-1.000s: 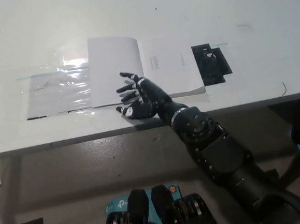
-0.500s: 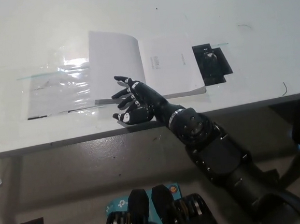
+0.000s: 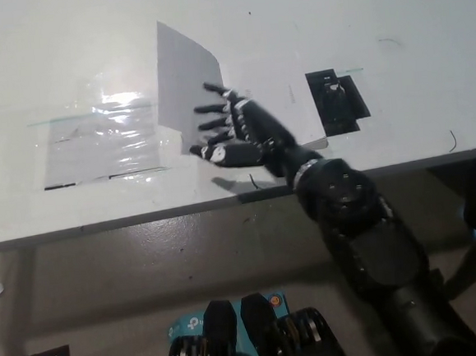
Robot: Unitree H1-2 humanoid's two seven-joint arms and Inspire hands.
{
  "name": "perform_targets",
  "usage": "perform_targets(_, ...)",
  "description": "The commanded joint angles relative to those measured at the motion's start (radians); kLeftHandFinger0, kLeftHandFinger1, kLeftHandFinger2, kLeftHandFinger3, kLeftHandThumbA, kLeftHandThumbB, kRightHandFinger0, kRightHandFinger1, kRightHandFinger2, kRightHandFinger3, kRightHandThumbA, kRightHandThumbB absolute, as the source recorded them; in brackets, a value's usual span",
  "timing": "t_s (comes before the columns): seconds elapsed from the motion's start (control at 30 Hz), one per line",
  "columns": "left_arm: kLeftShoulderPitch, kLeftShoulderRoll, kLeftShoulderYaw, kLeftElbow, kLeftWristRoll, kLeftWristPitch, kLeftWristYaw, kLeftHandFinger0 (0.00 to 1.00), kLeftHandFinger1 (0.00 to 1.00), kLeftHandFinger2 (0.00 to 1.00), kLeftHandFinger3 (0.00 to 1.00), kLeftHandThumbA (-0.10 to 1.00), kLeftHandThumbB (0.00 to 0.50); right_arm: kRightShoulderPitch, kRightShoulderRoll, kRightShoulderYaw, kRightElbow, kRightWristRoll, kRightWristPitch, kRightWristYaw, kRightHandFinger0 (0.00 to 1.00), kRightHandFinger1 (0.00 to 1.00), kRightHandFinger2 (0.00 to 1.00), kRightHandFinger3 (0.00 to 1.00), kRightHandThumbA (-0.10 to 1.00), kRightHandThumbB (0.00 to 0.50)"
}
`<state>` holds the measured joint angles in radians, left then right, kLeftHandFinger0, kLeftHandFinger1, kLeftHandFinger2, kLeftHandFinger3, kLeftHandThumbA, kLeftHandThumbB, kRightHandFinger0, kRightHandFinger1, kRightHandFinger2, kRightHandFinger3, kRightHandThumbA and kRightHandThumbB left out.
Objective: The robot uses its right hand to slide under the cover of the book kept in the middle of the desk and open it
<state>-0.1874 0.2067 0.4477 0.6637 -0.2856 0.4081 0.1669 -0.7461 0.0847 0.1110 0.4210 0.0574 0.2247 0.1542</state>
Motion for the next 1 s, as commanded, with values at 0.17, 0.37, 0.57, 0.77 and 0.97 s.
perform_targets(0.17,0.001,0.014,0.006,0.018,-0.003,-0.054,-0.004,1.00,0.96,0.97,0.94,0.48,0.000,0.028,0.039,-0.290,-0.416,0.380,0.245,-0.099,0.58,0.68,0.80,1.00,0.81,0.229)
perform_targets(0.37,0.006,0.001,0.008,0.018,-0.004,-0.069,0.007,1.00,1.00,0.98,0.94,0.50,0.000,0.075,-0.009,-0.466,-0.516,0.495,0.245,-0.118,0.66,0.77,0.87,1.00,0.82,0.195)
perform_targets(0.57,0.017,0.000,0.010,0.027,-0.026,-0.083,-0.038,1.00,1.00,1.00,0.99,0.52,0.000,0.135,-0.025,-0.589,-0.593,0.532,0.245,-0.162,0.73,0.80,0.91,1.00,0.83,0.192)
perform_targets(0.77,0.017,0.005,-0.005,0.064,-0.009,-0.128,-0.035,1.00,1.00,1.00,0.95,0.56,0.000,0.193,-0.049,-0.731,-0.575,0.554,0.188,-0.207,0.85,0.87,0.98,1.00,0.82,0.174)
perform_targets(0.97,0.016,0.007,0.005,0.080,-0.034,-0.123,-0.056,1.00,1.00,1.00,1.00,0.57,0.000,0.246,-0.077,-0.855,-0.457,0.589,0.101,-0.238,0.97,0.95,1.00,1.00,0.83,0.136)
